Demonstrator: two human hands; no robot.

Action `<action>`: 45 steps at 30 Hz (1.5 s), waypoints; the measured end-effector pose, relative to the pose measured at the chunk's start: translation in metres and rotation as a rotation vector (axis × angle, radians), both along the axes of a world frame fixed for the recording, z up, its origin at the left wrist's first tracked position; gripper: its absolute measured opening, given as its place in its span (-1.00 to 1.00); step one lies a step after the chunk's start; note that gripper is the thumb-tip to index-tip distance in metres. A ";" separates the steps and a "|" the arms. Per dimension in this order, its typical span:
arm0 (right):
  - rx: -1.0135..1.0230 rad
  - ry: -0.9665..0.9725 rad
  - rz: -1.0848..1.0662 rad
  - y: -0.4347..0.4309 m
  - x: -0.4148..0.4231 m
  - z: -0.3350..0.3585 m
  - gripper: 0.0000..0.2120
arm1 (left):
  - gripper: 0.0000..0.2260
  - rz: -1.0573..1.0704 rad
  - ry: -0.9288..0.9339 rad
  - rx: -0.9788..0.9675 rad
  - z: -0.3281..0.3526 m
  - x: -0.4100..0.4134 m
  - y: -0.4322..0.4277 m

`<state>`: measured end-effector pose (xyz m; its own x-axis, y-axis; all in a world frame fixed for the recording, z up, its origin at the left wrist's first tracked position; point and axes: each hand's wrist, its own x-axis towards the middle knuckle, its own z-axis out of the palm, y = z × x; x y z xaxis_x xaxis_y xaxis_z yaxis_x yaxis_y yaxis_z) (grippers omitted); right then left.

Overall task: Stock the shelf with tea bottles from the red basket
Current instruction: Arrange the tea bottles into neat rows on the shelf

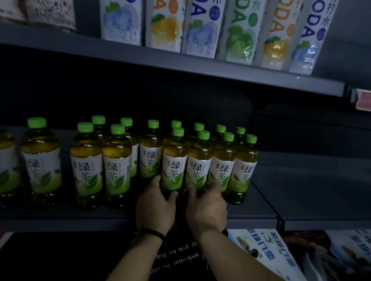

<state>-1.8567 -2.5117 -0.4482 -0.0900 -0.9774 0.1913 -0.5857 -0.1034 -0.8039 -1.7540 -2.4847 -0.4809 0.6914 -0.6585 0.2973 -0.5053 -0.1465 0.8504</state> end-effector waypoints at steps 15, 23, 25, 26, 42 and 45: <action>-0.150 0.041 0.341 0.061 0.066 0.000 -0.70 | -0.83 0.227 -0.070 -0.257 0.020 0.075 0.093; -0.018 0.089 0.376 0.077 0.135 0.011 -0.33 | -0.53 0.293 0.093 -0.152 0.015 0.115 0.095; -0.029 0.066 0.352 0.074 0.145 0.011 -0.38 | -0.50 0.239 0.137 -0.165 0.010 0.120 0.089; -0.039 0.045 0.341 0.072 0.147 0.010 -0.41 | -0.50 0.234 0.150 -0.157 0.010 0.122 0.086; -0.047 0.100 0.167 0.058 0.094 0.011 -0.52 | -0.47 0.093 0.225 -0.154 0.010 0.090 0.076; -0.015 0.080 0.147 0.056 0.092 0.016 -0.58 | -0.53 0.110 0.256 -0.170 0.007 0.088 0.069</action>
